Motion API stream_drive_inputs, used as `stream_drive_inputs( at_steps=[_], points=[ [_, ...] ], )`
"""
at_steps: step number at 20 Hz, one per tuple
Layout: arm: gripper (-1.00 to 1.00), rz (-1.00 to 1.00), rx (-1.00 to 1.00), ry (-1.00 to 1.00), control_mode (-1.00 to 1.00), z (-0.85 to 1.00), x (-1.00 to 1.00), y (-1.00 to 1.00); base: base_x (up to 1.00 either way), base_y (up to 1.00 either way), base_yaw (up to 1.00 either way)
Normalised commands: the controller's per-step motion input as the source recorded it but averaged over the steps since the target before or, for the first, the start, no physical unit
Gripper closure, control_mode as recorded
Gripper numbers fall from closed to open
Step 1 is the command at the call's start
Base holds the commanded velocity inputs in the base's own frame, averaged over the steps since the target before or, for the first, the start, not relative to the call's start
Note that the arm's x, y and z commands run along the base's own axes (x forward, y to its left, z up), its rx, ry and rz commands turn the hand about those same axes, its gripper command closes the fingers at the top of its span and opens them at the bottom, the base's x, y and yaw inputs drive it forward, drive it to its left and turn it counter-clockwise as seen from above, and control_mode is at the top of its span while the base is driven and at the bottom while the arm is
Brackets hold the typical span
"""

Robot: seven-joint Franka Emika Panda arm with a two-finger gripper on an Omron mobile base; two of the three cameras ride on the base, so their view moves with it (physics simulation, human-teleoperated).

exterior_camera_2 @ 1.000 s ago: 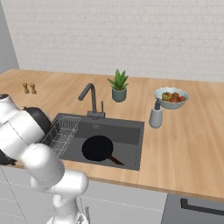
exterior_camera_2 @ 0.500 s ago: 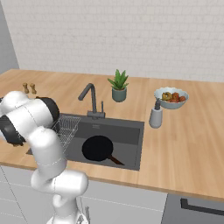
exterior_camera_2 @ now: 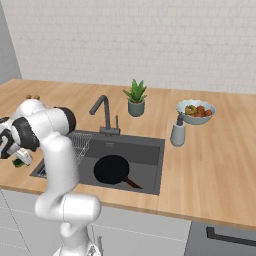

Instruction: Pick the pan and sponge and place them into the sink. Then turn on the water.

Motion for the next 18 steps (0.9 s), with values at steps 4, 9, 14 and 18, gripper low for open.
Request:
stream_drive_inputs(
  at_steps=[4,9,14,18],
  points=[
    [-1.0,0.08,-0.04,0.0,-1.0,-0.38,0.23,0.07,0.0,0.0,0.0],
    [-1.0,0.08,-0.04,0.0,-1.0,-0.5,0.11,0.04,0.0,0.0,0.0],
    [-1.0,0.04,-0.01,0.0,-1.0,-0.82,-0.35,0.0,0.0,0.0,0.0],
    [1.0,0.01,0.0,-0.02,-1.0,-0.85,-0.62,-0.02,0.0,0.0,0.0]
  ],
)
